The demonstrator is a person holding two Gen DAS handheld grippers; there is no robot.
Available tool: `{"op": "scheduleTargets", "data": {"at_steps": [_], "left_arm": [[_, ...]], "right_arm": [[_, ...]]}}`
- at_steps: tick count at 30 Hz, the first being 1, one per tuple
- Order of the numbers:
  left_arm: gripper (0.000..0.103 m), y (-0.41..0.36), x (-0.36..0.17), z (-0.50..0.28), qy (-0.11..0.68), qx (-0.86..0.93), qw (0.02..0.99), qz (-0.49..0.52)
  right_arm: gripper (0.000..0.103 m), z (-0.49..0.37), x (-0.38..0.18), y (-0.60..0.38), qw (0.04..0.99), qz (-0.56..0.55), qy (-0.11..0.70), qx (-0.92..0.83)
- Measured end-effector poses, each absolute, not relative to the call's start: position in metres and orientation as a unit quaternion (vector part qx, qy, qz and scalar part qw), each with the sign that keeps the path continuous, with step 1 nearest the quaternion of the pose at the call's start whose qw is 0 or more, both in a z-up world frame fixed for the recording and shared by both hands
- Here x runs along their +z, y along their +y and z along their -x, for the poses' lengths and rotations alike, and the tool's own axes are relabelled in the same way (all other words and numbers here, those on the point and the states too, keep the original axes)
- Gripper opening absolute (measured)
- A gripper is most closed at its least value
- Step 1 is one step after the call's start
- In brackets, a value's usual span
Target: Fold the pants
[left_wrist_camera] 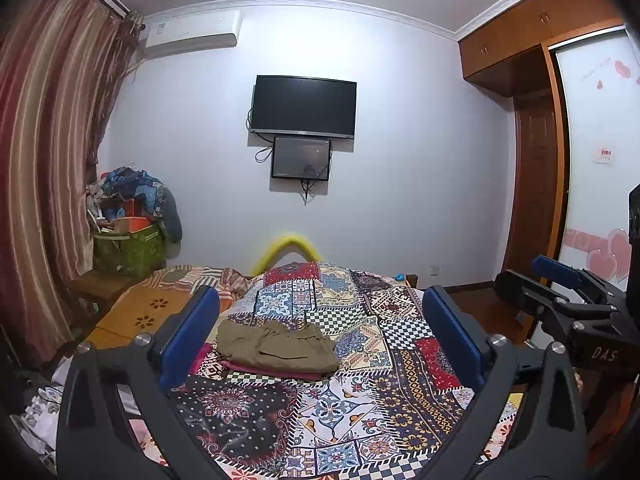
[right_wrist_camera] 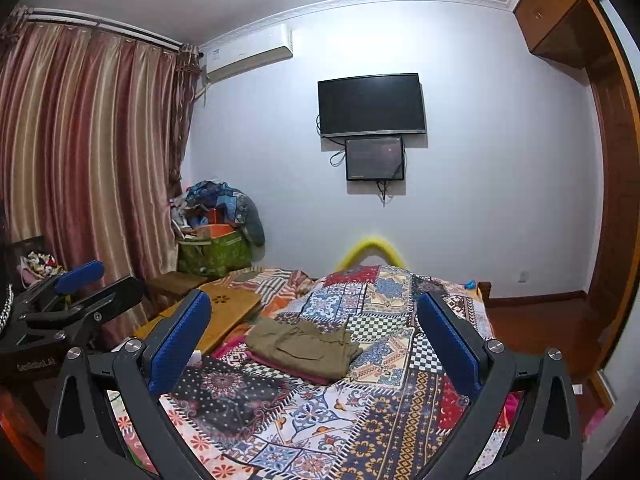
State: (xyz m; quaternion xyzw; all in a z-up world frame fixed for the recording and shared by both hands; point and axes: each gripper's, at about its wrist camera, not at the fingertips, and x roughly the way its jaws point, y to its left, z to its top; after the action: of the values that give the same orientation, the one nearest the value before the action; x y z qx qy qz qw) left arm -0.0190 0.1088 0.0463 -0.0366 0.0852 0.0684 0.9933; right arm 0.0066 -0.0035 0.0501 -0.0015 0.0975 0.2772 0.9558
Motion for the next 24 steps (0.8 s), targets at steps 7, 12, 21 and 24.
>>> {"op": "scheduleTargets", "data": {"at_steps": [7, 12, 21, 24], "left_arm": [[0.103, 0.1040, 0.0431, 0.0171, 0.084, 0.072, 0.993, 0.028], [0.103, 0.1026, 0.0413, 0.0172, 0.085, 0.070, 0.993, 0.027], [0.103, 0.1029, 0.0410, 0.0154, 0.088, 0.067, 0.993, 0.027], [0.103, 0.1035, 0.0406, 0.0159, 0.089, 0.066, 0.993, 0.028]], "right_arm": [[0.103, -0.0019, 0.0456, -0.0068, 0.957, -0.002, 0.098, 0.274], [0.103, 0.0007, 0.0454, -0.0065, 0.957, 0.000, 0.097, 0.274], [0.103, 0.0016, 0.0455, -0.0085, 0.957, 0.000, 0.098, 0.273], [0.103, 0.0015, 0.0451, -0.0088, 0.957, 0.000, 0.099, 0.273]]}}
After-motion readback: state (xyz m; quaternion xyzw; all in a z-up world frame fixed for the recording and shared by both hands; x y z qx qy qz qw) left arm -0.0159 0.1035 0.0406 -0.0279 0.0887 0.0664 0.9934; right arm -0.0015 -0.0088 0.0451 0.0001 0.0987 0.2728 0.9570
